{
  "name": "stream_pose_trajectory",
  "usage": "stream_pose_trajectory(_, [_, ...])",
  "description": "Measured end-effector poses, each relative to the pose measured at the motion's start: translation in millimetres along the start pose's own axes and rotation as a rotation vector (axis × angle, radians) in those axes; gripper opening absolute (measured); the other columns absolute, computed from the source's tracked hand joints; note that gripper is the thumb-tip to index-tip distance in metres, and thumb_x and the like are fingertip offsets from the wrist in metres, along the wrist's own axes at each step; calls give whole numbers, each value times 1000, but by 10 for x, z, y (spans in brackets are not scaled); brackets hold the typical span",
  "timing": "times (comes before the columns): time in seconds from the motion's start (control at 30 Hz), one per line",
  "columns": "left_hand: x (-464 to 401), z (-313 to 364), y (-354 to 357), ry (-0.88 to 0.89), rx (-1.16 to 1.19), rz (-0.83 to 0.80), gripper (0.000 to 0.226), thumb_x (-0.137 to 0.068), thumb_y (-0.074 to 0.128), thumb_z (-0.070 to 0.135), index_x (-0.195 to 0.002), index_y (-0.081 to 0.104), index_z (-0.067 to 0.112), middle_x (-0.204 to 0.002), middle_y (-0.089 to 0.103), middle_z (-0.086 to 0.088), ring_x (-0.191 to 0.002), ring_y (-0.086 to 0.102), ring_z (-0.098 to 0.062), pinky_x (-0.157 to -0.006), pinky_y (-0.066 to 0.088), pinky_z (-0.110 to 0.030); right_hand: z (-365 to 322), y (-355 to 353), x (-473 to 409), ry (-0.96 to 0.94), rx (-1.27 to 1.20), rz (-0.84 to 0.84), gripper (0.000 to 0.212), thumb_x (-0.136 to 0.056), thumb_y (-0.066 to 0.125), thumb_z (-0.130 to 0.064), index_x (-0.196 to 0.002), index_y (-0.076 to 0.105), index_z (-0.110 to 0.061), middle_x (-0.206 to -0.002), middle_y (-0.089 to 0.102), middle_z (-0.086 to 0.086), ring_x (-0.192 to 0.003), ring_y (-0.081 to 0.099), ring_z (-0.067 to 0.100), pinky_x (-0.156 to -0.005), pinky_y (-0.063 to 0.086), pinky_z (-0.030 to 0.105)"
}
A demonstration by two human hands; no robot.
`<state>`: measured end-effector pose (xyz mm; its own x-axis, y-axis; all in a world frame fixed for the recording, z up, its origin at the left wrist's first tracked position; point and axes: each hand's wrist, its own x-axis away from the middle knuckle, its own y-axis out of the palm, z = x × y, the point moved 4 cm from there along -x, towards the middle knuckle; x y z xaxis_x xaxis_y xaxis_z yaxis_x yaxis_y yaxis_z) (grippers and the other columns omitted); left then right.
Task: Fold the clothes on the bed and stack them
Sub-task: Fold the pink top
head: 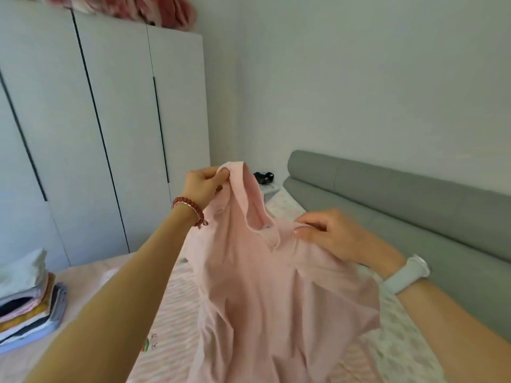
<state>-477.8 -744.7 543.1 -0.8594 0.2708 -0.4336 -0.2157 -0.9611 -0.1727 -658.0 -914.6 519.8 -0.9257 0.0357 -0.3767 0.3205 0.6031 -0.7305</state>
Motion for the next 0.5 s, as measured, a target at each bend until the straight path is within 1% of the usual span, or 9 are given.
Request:
stream_pose_trajectory(0.03, [-19,103,17,31,3,-20,25,-86,61,25,-64,59,14,-58,49,5,-60,41,-11,-60,37,-23,-45,-23,7,2,53,-56,20,-90,58,-14,-75,64,-3,-64,61,5,-57,43,1,-57,32,13])
stream_pose_trajectory(0.07, [-28,184,29,68,-19,-39,27,-82,59,32,-66,55,11,-64,43,1,-61,36,-12,-57,33,-23,-28,-65,13,15,80,-44,25,-91,56,-14,-67,60,-13,-57,56,-3,-55,43,-1,-56,32,13])
stream_pose_trajectory(0.13, [-9,283,12,137,-84,-49,33,-86,53,34,-62,41,14,-63,32,1,-58,29,-12,-49,25,-16,178,-207,16,81,66,142,34,-93,53,-13,-60,50,-21,-54,48,-9,-55,44,0,-56,30,18])
stream_pose_trajectory(0.17, [1,293,-12,158,-112,-31,38,-92,52,27,-60,35,16,-60,29,2,-56,27,-12,-45,24,-14,298,-284,29,134,61,258,33,-93,52,-13,-61,52,-19,-58,50,-8,-58,44,2,-56,30,20])
stream_pose_trajectory(0.23, [25,320,-45,190,-175,25,41,-97,46,18,-58,31,17,-58,28,2,-54,28,-12,-44,27,-14,457,-406,33,216,45,423,25,-94,51,-12,-72,62,-6,-66,58,5,-66,49,14,-56,33,15])
stream_pose_trajectory(0.33, [39,415,-32,240,-211,124,41,-96,45,17,-59,28,17,-58,28,1,-55,27,-12,-48,25,-19,353,-506,-25,213,-97,497,26,-95,49,-13,-81,63,6,-72,60,20,-66,46,13,-54,33,13])
stream_pose_trajectory(0.4, [6,491,-73,281,-244,189,44,-95,47,17,-56,28,17,-60,29,2,-55,30,-12,-51,23,-24,144,-525,-55,147,-159,336,27,-94,52,-17,-81,66,2,-72,58,16,-69,46,15,-58,35,19])
stream_pose_trajectory(0.47, [-42,528,-136,295,-277,132,44,-93,51,21,-53,33,17,-61,32,3,-56,35,-10,-52,26,-25,-78,-429,-26,102,-250,-40,26,-89,57,-26,-74,68,-8,-70,58,4,-68,50,14,-64,42,26])
stream_pose_trajectory(0.5, [-56,526,-161,301,-245,68,41,-92,53,21,-54,40,14,-59,37,5,-54,37,-6,-52,28,-24,-156,-359,9,105,-312,-211,26,-86,57,-30,-79,70,-9,-75,64,4,-70,57,14,-69,50,29])
